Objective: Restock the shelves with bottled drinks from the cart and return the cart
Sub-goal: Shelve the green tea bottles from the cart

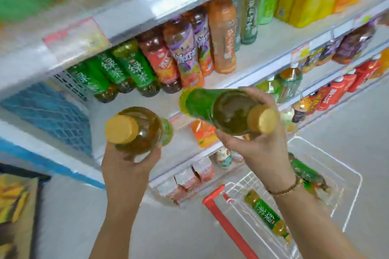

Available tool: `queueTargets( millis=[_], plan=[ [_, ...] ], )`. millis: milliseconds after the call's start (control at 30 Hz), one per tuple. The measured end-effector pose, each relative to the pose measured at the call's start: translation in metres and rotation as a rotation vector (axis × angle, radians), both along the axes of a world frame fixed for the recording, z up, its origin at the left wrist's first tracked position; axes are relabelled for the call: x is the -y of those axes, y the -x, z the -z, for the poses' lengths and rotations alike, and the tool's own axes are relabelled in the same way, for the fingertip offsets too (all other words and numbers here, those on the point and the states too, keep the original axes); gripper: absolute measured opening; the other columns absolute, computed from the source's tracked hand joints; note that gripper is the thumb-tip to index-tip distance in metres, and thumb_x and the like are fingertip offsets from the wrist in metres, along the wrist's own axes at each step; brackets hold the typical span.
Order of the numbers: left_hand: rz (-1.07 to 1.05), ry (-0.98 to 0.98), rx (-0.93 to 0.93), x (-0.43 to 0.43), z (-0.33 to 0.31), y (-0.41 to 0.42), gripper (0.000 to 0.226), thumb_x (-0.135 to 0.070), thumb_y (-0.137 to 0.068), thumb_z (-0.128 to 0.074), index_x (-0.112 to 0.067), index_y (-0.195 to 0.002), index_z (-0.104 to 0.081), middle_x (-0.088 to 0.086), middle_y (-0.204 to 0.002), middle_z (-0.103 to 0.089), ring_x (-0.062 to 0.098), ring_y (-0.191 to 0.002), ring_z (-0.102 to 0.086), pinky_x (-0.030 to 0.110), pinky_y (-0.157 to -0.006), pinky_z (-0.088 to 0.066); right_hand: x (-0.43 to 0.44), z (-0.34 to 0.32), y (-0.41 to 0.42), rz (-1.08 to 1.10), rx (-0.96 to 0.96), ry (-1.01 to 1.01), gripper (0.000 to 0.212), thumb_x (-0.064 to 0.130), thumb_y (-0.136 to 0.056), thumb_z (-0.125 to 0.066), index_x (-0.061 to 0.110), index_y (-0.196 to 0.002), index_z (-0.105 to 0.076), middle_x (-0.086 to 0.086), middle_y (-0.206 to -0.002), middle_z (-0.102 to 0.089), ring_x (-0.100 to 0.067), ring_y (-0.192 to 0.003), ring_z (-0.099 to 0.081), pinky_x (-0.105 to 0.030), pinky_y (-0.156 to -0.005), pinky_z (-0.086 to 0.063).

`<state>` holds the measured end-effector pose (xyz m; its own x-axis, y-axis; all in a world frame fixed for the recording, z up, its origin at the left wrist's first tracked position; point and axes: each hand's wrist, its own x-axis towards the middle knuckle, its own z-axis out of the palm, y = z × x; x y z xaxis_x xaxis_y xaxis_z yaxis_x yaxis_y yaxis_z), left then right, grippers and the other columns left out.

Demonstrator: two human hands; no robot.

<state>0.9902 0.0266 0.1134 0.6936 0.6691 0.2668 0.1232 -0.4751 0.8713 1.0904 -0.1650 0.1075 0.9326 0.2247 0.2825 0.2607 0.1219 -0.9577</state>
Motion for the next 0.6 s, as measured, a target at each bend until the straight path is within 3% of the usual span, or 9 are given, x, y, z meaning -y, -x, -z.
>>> queueTargets(
  millis=[67, 133, 233, 300, 433, 533, 600],
  plan=[
    [-0.082, -0.081, -0.013, -0.02, -0.01, 0.003, 0.058, -0.018, -0.061, -0.083, -0.002, -0.111, -0.058, -0.003, -0.091, -0.065, -0.014, -0.076, -0.057, -0.005, -0.07, -0.038, -0.034, -0.006, -0.003, -0.025, 0.189, 0.018, 0.07, 0.01, -0.058, -0.086, 0.021, -0.117, -0.052, 0.001, -0.115, -0.057, -0.011, -0.111, -0.055, -0.02, -0.091, -0.044],
    [-0.139, -0.127, -0.01, -0.041, -0.01, 0.003, 0.057, -0.004, -0.066, -0.081, -0.005, -0.117, -0.055, 0.002, -0.099, -0.065, -0.007, -0.088, -0.058, -0.004, -0.075, -0.039, -0.069, -0.009, -0.007, -0.066, 0.272, 0.044, 0.067, 0.002, -0.06, -0.084, 0.014, -0.118, -0.053, -0.002, -0.115, -0.056, -0.009, -0.111, -0.053, -0.012, -0.089, -0.041],
    [-0.174, -0.06, 0.026, -0.068, -0.006, -0.001, 0.06, -0.007, -0.071, -0.079, -0.018, -0.125, -0.055, -0.001, -0.116, -0.066, 0.01, -0.109, -0.061, 0.016, -0.095, -0.045, -0.109, -0.008, -0.013, -0.137, 0.302, 0.1, 0.068, 0.003, -0.062, -0.082, 0.01, -0.123, -0.054, 0.0, -0.116, -0.056, -0.011, -0.112, -0.053, -0.029, -0.089, -0.05],
    [-0.189, -0.036, 0.055, -0.083, -0.003, -0.007, 0.059, -0.006, -0.074, -0.077, -0.018, -0.127, -0.056, -0.003, -0.114, -0.067, 0.001, -0.103, -0.061, 0.011, -0.093, -0.045, -0.133, -0.01, -0.019, -0.178, 0.301, 0.139, 0.069, 0.007, -0.062, -0.082, 0.012, -0.125, -0.054, 0.004, -0.114, -0.055, -0.013, -0.109, -0.053, -0.034, -0.088, -0.052],
    [-0.213, -0.003, 0.077, -0.105, 0.003, -0.019, 0.041, -0.003, -0.072, -0.077, -0.005, -0.111, -0.065, -0.001, -0.088, -0.068, -0.015, -0.068, -0.057, -0.001, -0.066, -0.043, -0.168, -0.017, -0.034, -0.233, 0.358, 0.307, 0.072, 0.016, -0.06, -0.085, 0.014, -0.126, -0.055, 0.008, -0.109, -0.052, -0.006, -0.102, -0.053, -0.028, -0.091, -0.05],
    [-0.22, 0.062, 0.093, -0.123, 0.006, -0.022, 0.031, -0.003, -0.071, -0.078, -0.004, -0.1, -0.068, -0.01, -0.079, -0.065, -0.016, -0.065, -0.057, -0.002, -0.06, -0.041, -0.185, -0.028, -0.047, -0.327, 0.455, 0.437, 0.076, 0.023, -0.062, -0.085, 0.014, -0.129, -0.052, 0.011, -0.113, -0.057, -0.009, -0.106, -0.055, -0.024, -0.094, -0.046],
    [-0.208, 0.105, 0.115, -0.132, 0.006, -0.022, 0.029, -0.002, -0.072, -0.077, -0.004, -0.099, -0.068, -0.006, -0.08, -0.067, -0.013, -0.064, -0.058, 0.0, -0.061, -0.043, -0.197, -0.036, -0.053, -0.376, 0.447, 0.486, 0.076, 0.025, -0.065, -0.084, 0.013, -0.132, -0.049, 0.004, -0.121, -0.06, -0.007, -0.108, -0.055, -0.016, -0.094, -0.043]
  ],
)
